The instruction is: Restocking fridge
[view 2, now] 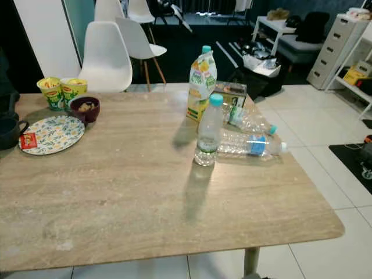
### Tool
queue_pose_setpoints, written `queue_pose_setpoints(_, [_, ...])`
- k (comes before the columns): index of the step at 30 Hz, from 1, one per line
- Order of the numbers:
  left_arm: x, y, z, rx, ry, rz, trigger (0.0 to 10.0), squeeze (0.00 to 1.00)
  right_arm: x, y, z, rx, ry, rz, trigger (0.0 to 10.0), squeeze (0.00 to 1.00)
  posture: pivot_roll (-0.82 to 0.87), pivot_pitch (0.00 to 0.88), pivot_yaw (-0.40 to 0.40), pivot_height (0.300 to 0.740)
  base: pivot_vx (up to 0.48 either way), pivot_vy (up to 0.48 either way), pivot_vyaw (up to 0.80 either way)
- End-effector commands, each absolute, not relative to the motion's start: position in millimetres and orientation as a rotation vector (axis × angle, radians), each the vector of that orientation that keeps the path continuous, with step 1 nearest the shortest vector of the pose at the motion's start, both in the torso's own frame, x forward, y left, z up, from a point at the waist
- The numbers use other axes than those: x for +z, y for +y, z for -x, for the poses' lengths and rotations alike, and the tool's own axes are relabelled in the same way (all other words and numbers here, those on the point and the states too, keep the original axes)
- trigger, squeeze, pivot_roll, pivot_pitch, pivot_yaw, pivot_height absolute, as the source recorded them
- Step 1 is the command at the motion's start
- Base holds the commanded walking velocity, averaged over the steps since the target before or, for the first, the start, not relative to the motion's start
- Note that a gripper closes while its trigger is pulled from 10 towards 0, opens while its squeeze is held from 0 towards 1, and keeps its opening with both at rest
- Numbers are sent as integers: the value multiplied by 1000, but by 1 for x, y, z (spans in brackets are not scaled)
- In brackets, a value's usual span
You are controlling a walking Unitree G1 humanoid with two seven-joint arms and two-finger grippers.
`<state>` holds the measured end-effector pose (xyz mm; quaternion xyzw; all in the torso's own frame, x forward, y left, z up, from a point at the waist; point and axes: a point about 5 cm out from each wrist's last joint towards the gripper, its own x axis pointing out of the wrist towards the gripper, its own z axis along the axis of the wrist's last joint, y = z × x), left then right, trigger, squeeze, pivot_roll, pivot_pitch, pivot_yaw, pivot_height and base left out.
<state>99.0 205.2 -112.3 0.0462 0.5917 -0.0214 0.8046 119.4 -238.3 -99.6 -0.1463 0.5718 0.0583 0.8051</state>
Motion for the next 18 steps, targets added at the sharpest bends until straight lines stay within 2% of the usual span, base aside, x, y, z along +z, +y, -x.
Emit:
queue_pose_setpoints(1, [-99,191,-145,-83,1081,-80,10000,0,-99,-241,-117,110,1230,306,10000,0,13,0,-35,740,0,-465,0])
queue_pose_setpoints(14, [-102,194,-137,-70,1103,-73,10000,0,-100,-241,-116,110,1234,304,10000,0,14,0,-33,740,0,-468,0])
queue_pose_setpoints(18, [-102,195,-136,-51,1111,-60,10000,0,-100,-241,-115,111,1235,304,10000,0,15,0,-35,740,0,0,0])
